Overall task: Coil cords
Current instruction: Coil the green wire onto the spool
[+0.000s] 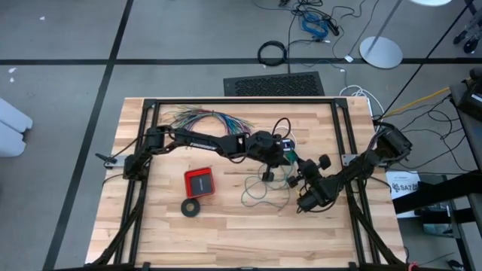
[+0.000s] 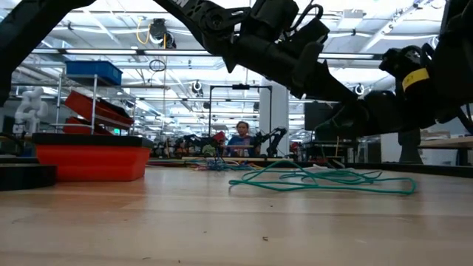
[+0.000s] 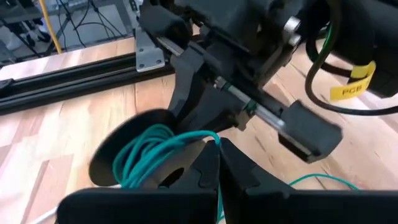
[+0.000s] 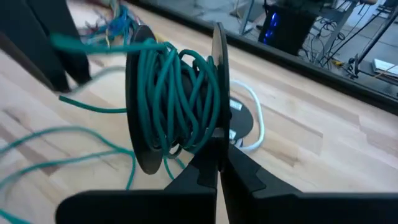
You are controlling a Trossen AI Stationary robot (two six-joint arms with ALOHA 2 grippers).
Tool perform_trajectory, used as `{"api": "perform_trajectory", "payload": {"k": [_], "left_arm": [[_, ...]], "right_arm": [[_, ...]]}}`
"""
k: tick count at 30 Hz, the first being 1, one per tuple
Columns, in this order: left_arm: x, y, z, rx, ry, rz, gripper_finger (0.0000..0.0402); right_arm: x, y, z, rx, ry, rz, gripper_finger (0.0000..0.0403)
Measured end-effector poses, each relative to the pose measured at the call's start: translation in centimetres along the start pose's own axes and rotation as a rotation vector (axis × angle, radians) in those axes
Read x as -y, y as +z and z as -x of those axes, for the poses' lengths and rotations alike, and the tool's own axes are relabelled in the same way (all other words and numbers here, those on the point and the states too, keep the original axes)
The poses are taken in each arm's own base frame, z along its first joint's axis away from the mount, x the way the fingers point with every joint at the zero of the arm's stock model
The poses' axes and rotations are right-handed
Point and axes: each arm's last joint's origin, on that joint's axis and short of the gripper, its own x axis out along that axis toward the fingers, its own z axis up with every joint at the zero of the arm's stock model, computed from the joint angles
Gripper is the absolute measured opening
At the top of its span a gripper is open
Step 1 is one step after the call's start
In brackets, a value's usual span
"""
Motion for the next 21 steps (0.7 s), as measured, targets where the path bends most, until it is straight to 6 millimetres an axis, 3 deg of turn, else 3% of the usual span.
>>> {"api": "perform_trajectory", "payload": {"k": [21], "left_arm": [[0.8,0.9,-0.2,0.065,0.007,0.001,0.0040]], "right_arm": [[0.9,3.4,0.3,0.207,0.012,-0.180,0.0000]]}}
